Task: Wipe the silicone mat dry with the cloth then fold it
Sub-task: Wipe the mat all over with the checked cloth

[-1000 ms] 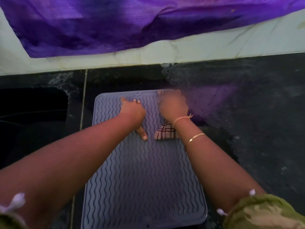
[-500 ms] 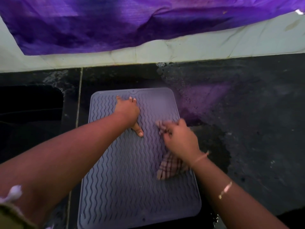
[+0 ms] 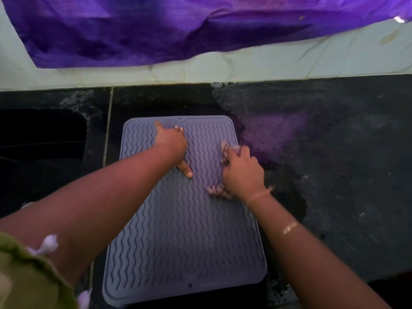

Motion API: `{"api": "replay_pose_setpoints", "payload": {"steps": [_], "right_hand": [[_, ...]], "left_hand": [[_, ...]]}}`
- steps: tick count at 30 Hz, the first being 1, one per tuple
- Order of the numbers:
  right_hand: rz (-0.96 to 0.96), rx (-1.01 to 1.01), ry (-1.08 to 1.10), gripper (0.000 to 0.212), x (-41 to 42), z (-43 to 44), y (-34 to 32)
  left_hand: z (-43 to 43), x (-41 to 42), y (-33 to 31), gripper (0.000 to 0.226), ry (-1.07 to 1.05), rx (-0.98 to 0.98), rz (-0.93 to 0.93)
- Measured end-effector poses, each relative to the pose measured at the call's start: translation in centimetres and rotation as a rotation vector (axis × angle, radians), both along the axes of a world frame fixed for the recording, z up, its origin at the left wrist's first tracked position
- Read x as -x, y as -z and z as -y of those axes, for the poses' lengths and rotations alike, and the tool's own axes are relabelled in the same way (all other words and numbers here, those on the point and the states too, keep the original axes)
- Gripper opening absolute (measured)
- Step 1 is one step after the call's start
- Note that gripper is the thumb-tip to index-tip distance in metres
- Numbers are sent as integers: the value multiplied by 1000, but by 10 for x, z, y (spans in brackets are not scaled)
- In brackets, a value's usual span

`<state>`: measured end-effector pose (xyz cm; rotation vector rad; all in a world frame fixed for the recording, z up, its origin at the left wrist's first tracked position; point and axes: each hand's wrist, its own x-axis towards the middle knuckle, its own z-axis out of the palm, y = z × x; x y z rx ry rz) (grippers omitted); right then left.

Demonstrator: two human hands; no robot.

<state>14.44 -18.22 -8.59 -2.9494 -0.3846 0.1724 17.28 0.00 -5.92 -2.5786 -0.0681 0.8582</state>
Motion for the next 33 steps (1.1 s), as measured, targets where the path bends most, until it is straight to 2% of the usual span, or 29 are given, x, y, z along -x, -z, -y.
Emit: {"api": "replay_pose_setpoints", "payload": {"steps": [4, 7, 9, 11, 13, 14, 16, 18, 20, 27, 30, 33], "right_hand": [[-44, 60, -57, 52, 59, 24, 0], [-111, -33, -12, 45, 62, 31, -8], [-91, -121, 2, 40, 39, 24, -15], [-79, -146, 14, 39, 2, 7, -19], [-163, -113, 21, 46, -28, -13, -19], [-217, -78, 22, 50, -35, -22, -17], [-224, 2, 22, 58, -32, -31, -10], [-105, 60, -1, 56, -11, -30, -3], [6, 72, -62, 50, 17, -20, 2], [29, 54, -332, 56, 123, 39, 0], [-24, 21, -340, 52, 152, 54, -2], [-161, -137, -229, 45, 144, 58, -8]], "left_hand": [[0, 4, 2, 143, -38, 5, 41], [2, 12, 2, 137, -73, 10, 85], [4, 22, 3, 114, 26, 25, 182], [7, 34, 6, 72, 181, 101, 312], [11, 46, 6, 50, 239, 195, 327], [13, 52, 6, 50, 226, 234, 273], [16, 60, 4, 69, 129, 290, 114], [16, 65, 2, 98, 13, 332, 5], [18, 69, 1, 112, -2, 312, -18], [18, 77, 9, 113, 16, 268, 68], [17, 79, 11, 111, -4, 261, 74], [21, 87, 8, 104, -10, 251, 102]]}}
